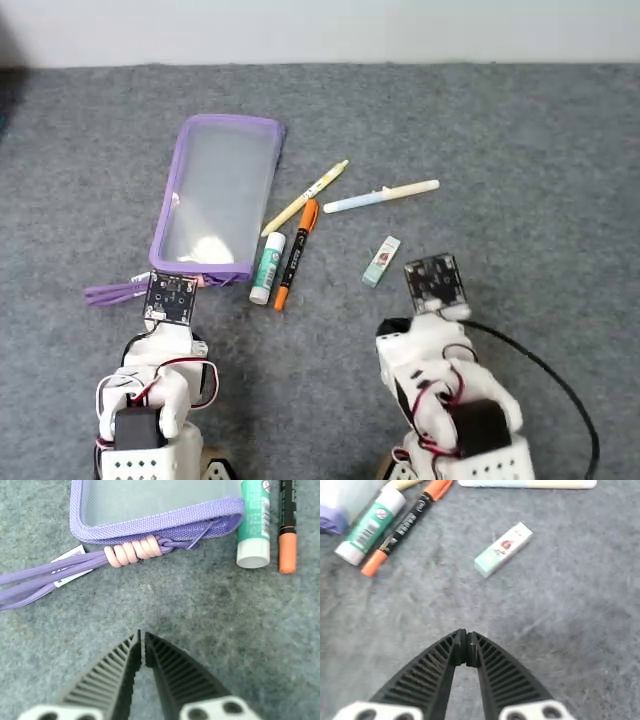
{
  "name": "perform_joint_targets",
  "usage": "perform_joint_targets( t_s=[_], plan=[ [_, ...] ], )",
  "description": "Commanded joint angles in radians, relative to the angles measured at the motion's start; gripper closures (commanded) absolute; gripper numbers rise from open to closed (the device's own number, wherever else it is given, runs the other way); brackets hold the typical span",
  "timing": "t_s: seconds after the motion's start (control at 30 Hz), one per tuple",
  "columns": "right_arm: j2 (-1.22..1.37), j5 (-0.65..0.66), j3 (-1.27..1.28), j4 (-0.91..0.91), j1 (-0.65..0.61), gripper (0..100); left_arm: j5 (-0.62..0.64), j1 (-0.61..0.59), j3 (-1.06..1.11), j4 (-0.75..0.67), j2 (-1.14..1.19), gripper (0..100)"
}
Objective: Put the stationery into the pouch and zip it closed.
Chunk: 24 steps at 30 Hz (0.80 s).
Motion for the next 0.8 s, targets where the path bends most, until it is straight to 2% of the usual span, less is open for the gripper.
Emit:
perform_joint_targets(
  t_s=[0.0, 0.1, 0.3, 0.47, 0.57, 0.63, 0.77],
  plan=[
    [0.255, -0.009, -0.189, -0.028, -0.068, 98.4, -0.011, -0.003, -0.012, -0.012, -0.012, 99],
    [0.452, 0.006, -0.331, -0.024, -0.11, 98.3, -0.011, -0.003, -0.012, -0.012, -0.012, 99],
    [0.765, 0.13, -0.568, -0.028, -0.196, 98.3, -0.011, -0.003, -0.012, -0.012, -0.012, 99],
    [0.958, 0.272, -0.697, -0.045, -0.272, 98.3, -0.011, -0.003, -0.012, -0.012, -0.012, 99],
    [1.056, 0.302, -0.747, -0.082, -0.314, 98.1, -0.011, -0.003, -0.012, -0.012, -0.012, 99],
    [1.119, 0.307, -0.77, -0.097, -0.335, 94.9, -0.011, -0.003, -0.012, -0.012, -0.012, 99],
    [1.237, 0.307, -0.829, -0.117, -0.349, 80.7, -0.011, -0.003, -0.012, -0.012, -0.012, 99]
  ],
)
